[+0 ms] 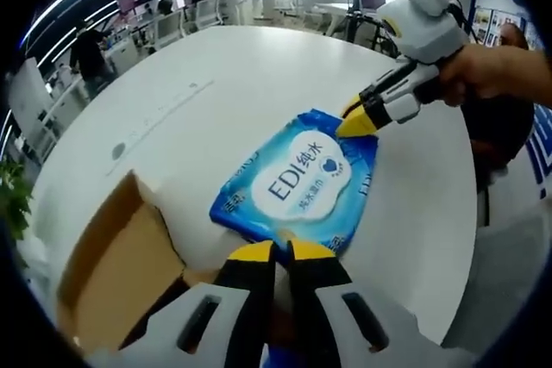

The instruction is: Operate the shoe box by opening the lid, removing the specified soft item, and placing it in the target area until the item is outside and the box remains undamaged.

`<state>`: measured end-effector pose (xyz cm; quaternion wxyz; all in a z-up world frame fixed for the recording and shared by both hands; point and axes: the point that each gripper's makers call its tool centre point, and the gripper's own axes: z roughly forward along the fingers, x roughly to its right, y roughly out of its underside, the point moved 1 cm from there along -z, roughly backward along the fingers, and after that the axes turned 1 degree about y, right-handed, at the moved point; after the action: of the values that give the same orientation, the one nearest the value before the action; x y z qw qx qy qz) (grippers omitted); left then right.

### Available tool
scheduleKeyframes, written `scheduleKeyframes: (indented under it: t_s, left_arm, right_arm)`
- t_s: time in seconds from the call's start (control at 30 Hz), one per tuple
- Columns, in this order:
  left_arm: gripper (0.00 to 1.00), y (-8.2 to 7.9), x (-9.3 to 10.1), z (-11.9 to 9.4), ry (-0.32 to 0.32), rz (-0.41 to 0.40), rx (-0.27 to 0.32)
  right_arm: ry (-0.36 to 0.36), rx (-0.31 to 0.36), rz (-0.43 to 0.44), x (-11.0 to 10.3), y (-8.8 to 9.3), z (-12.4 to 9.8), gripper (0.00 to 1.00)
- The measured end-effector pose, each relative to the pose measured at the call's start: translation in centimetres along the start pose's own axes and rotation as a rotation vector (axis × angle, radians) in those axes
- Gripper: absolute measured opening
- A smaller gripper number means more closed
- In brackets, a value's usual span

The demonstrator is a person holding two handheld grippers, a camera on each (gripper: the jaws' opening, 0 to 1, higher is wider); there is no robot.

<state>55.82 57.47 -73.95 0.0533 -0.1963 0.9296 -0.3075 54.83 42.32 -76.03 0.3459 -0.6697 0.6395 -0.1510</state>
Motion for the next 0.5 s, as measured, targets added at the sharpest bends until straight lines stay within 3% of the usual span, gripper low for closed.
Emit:
scheduleKeyframes:
  t_s: [0.23,0.5]
  left_arm:
    - [0.11,-0.5,0.2,-1.7,0.013,-0.032,0.052]
    - [0.16,-0.9,-0.8,-6.5,-0.026,-0.095,0.151]
  right_arm:
    - [-0.001,0.035,-0.029,-0.9,-0.6,-1.7,0.13]
    - [-0.045,0.062,-0.153,-3.6,-1.4,-4.1,0.19]
